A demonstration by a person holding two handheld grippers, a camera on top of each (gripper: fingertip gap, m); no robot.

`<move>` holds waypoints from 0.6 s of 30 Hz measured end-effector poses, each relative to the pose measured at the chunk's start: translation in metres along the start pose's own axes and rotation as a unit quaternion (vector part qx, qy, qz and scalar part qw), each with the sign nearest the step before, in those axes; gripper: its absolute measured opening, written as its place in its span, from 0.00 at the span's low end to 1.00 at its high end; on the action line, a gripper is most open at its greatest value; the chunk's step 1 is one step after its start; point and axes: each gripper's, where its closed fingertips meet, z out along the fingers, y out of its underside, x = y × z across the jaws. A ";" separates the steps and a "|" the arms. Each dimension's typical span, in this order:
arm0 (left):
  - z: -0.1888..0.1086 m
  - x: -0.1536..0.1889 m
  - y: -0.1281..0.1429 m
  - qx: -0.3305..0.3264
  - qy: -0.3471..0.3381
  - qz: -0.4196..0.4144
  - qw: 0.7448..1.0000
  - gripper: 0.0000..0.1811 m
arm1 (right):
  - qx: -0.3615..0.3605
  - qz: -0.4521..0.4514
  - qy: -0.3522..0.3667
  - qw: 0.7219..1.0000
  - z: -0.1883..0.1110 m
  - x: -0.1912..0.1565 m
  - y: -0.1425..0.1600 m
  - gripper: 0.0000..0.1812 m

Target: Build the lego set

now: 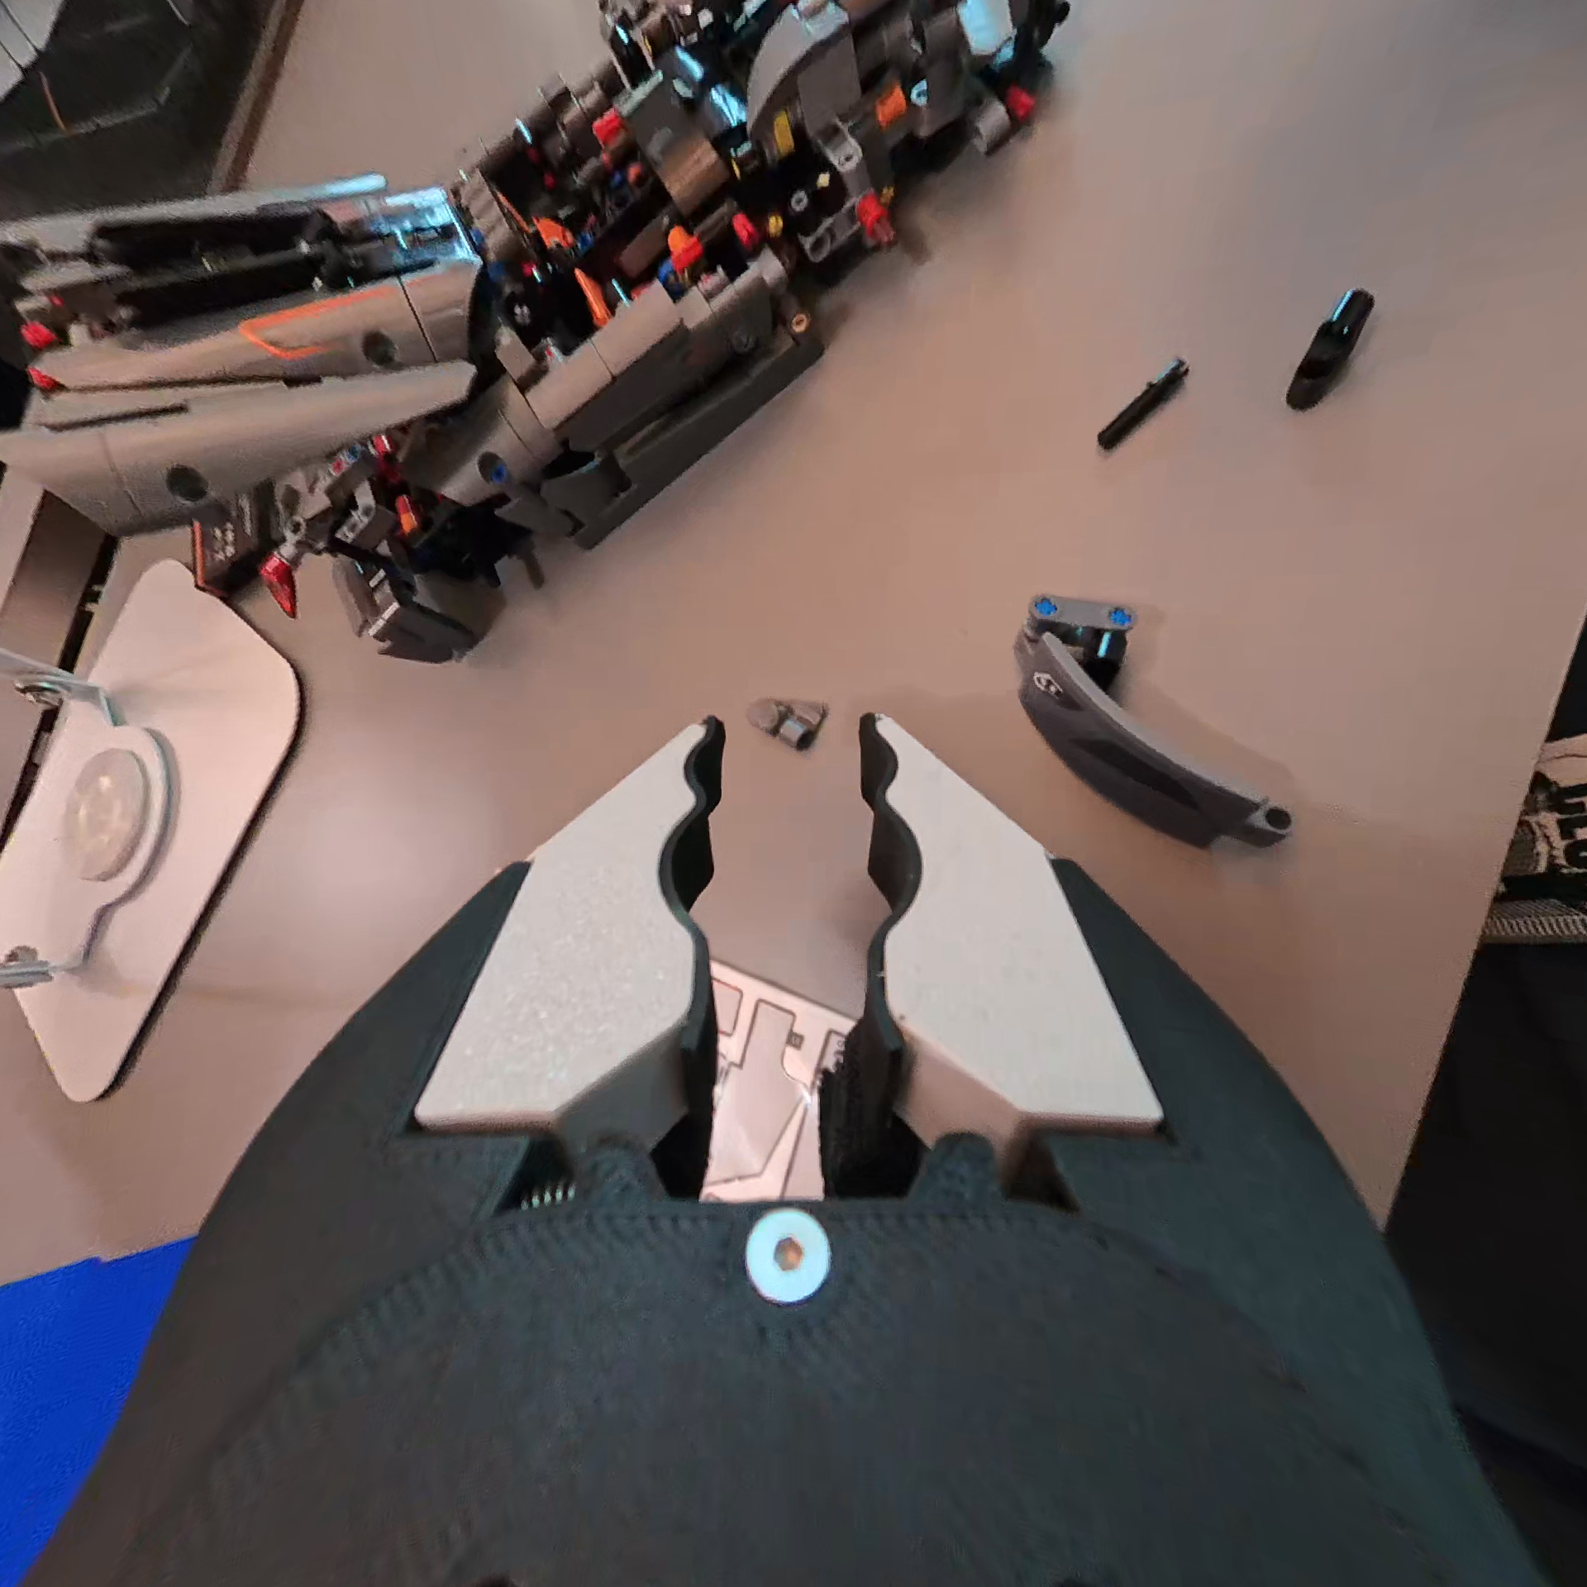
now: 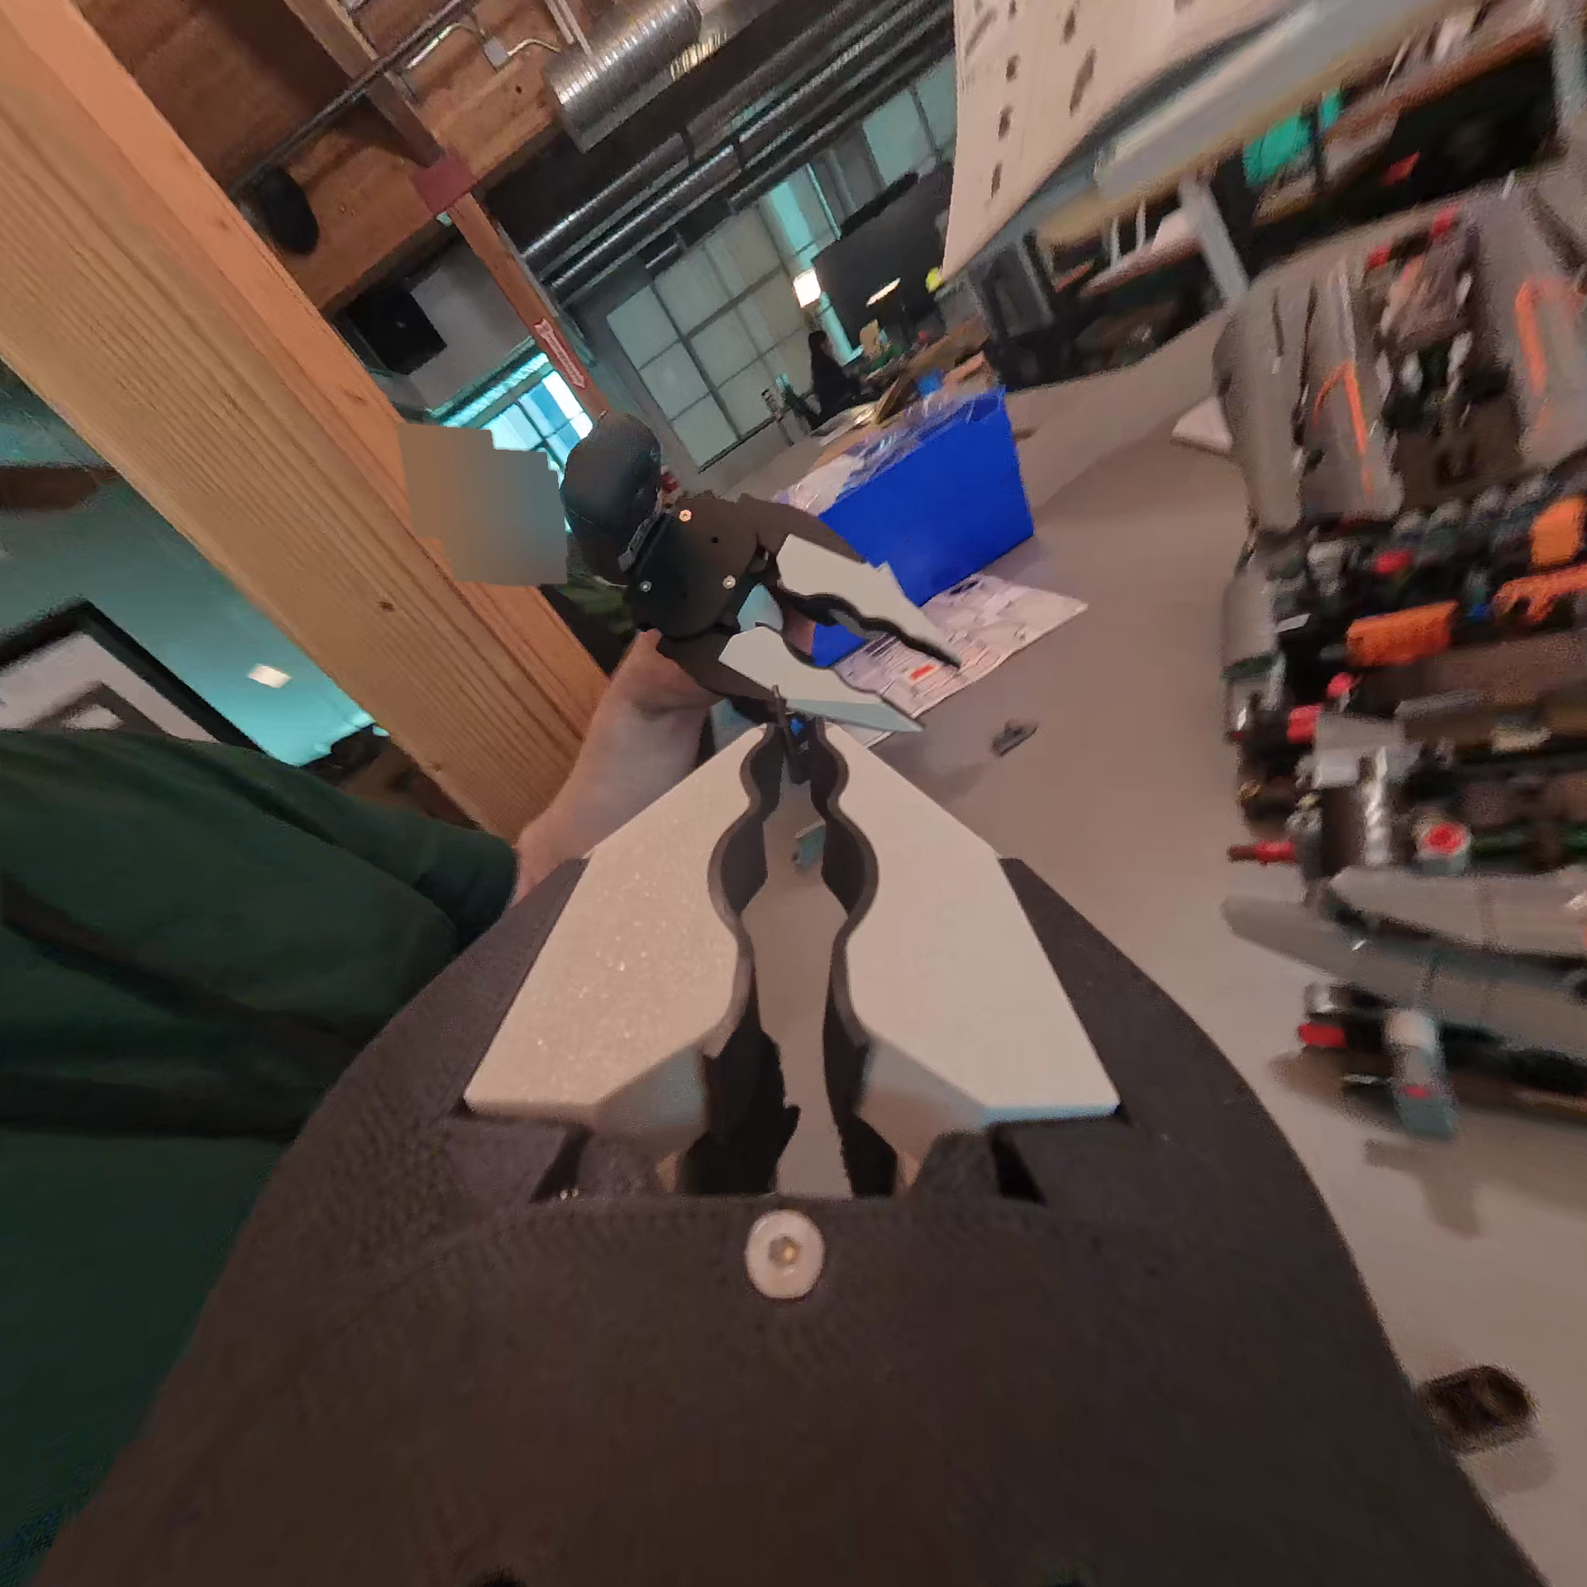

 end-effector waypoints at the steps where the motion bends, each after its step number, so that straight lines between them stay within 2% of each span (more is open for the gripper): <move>1: 0.000 -0.001 -0.003 0.005 -0.004 0.003 1.000 0.16 | 0.006 -0.058 0.024 0.998 -0.001 -0.001 -0.004 0.03; 2: -0.001 -0.002 -0.006 0.009 -0.007 0.005 1.000 0.16 | 0.000 -0.142 0.067 0.988 -0.002 0.000 -0.005 0.03; 3: -0.001 -0.004 -0.008 0.012 -0.011 0.007 1.000 0.15 | -0.010 -0.240 0.120 0.963 -0.004 0.001 -0.007 0.03; 4: -0.001 -0.005 -0.009 0.015 -0.014 0.009 1.000 0.15 | -0.022 -0.336 0.167 0.927 -0.005 -0.001 -0.010 0.03; 6: -0.002 -0.006 -0.014 0.025 -0.017 0.011 0.999 0.14 | -0.068 -0.508 0.244 0.823 0.000 -0.007 -0.011 0.02; 8: -0.004 -0.001 -0.026 0.049 -0.008 0.013 0.999 0.14 | -0.115 -0.625 0.294 0.714 0.007 -0.010 -0.008 0.03; 9: -0.007 0.005 -0.037 0.073 0.004 0.013 0.997 0.14 | -0.121 -0.660 0.295 0.680 0.012 -0.014 -0.006 0.02; 10: -0.012 0.012 -0.052 0.105 0.022 0.009 0.994 0.13 | -0.122 -0.680 0.290 0.662 0.017 -0.018 -0.003 0.02; 12: -0.025 0.030 -0.083 0.176 0.063 0.000 0.982 0.13 | -0.121 -0.698 0.283 0.646 0.022 -0.022 0.001 0.02; 13: -0.030 0.038 -0.093 0.199 0.078 0.004 0.977 0.13 | -0.115 -0.704 0.266 0.648 0.024 -0.027 0.003 0.02; 16: -0.040 0.054 -0.113 0.239 0.114 0.018 0.964 0.13 | -0.090 -0.694 0.220 0.680 0.026 -0.040 0.003 0.02; 18: -0.048 0.068 -0.124 0.271 0.163 0.020 0.949 0.12 | -0.067 -0.672 0.180 0.716 0.025 -0.050 0.003 0.02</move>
